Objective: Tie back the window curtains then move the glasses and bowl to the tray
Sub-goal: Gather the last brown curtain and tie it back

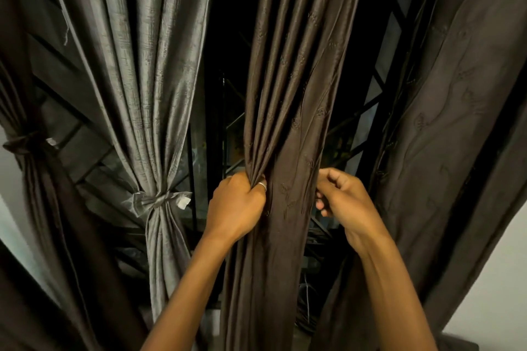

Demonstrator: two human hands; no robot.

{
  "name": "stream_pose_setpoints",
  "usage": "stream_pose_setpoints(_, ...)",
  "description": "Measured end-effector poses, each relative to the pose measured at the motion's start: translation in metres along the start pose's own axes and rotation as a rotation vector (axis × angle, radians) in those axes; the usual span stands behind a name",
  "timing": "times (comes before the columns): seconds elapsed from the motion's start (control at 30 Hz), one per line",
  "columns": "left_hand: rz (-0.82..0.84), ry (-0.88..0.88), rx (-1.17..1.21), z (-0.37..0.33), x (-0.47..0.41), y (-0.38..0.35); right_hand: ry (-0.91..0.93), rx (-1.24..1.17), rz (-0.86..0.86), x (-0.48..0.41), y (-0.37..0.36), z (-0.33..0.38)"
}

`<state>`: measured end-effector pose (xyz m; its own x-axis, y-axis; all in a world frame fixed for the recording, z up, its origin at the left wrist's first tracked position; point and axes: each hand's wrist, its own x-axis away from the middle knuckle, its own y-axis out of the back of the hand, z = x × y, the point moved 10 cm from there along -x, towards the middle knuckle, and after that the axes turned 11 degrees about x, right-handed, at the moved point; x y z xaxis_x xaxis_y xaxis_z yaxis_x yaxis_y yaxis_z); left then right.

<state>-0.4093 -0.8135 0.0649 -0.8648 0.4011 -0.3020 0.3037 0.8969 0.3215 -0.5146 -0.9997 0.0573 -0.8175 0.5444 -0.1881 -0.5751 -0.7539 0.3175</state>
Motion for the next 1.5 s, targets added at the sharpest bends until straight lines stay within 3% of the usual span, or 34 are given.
stream_pose_setpoints(0.1,-0.03,-0.054,-0.097,-0.006,0.002,-0.001,-0.056,-0.206,-0.066,0.018,-0.002,0.001)
stream_pose_setpoints(0.2,-0.102,-0.11,-0.134,-0.015,0.006,0.003,-0.129,-0.583,-0.093,0.038,-0.016,0.002)
stream_pose_setpoints(0.3,-0.113,-0.12,-0.101,-0.015,0.009,0.001,-0.11,-0.812,-0.122,0.053,-0.03,0.008)
stream_pose_setpoints(0.43,-0.117,-0.117,-0.061,-0.012,0.01,0.002,-0.03,-0.753,-0.141,0.063,-0.045,0.017)
stream_pose_setpoints(0.73,-0.179,-0.171,0.055,-0.012,0.014,0.017,0.148,-0.583,0.002,0.063,-0.07,0.04)
stream_pose_setpoints(1.03,0.271,-0.188,0.308,-0.006,0.013,-0.005,0.234,-0.507,0.051,0.058,-0.073,0.04)
stream_pose_setpoints(1.17,0.385,-0.165,0.576,-0.006,0.02,-0.008,0.282,-0.452,0.067,0.057,-0.076,0.042)
stream_pose_setpoints(1.27,0.338,-0.144,0.648,-0.005,0.021,-0.001,0.307,-0.387,0.06,0.056,-0.077,0.041)
stream_pose_setpoints(1.5,0.239,-0.112,0.553,-0.006,0.011,0.001,0.344,-0.107,0.075,0.055,-0.089,0.035)
